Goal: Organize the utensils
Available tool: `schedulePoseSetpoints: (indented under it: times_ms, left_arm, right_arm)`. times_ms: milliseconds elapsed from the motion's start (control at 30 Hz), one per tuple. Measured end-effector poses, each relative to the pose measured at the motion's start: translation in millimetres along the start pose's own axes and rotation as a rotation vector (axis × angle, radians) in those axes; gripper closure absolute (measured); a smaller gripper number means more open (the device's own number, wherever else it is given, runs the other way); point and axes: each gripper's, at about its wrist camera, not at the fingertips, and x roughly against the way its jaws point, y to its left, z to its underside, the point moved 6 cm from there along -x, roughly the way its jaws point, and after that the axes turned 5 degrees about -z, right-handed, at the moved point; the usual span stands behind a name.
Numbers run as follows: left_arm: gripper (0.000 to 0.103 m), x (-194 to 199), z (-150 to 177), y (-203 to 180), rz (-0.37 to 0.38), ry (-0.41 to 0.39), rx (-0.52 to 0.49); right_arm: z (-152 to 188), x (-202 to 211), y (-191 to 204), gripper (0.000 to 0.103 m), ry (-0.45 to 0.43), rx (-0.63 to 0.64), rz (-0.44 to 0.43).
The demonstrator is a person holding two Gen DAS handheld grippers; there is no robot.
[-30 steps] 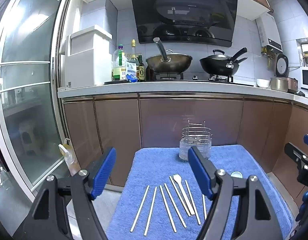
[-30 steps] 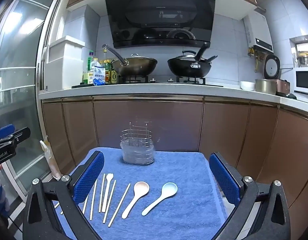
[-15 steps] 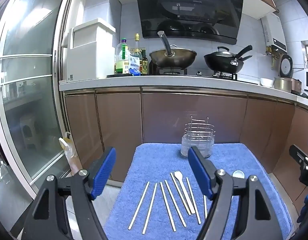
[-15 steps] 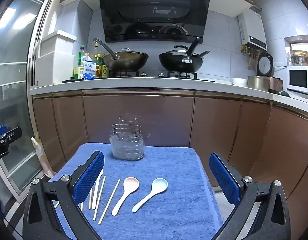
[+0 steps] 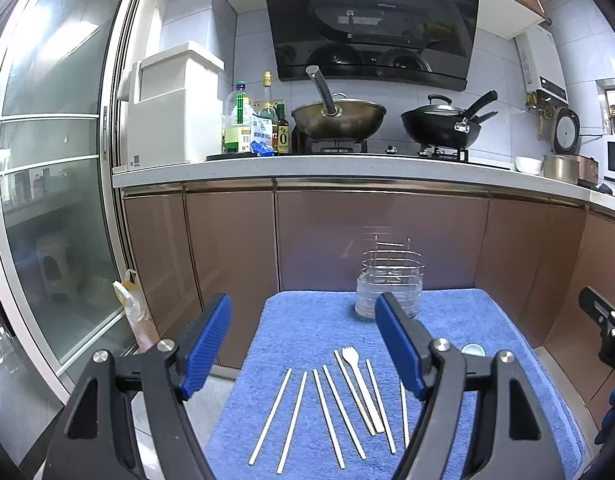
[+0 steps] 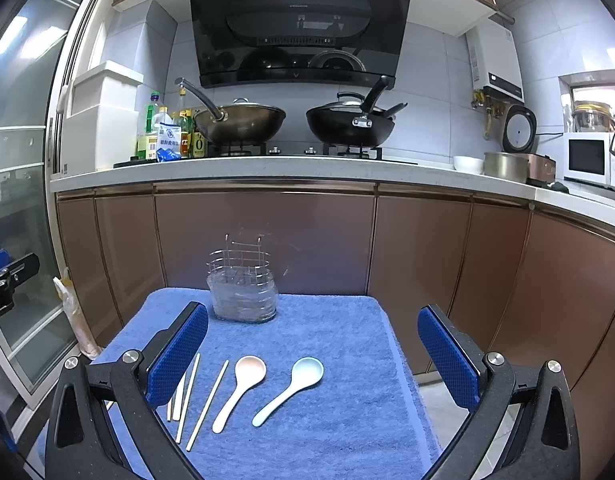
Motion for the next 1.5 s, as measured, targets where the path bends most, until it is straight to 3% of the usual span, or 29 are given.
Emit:
schedulePoseSetpoints:
  times_ms: [533,1500]
  left_arm:
    - [0.03,-4,-1,7,0.003,-0.014,0.069]
    - [0.03,-17,5,11,0.019,0.034,0.066]
  right_arm:
    - [1,-5,-8,0.0,0.01,-0.006,0.0]
    - [2,-10,-4,0.0,0.004,0.017,-0.005]
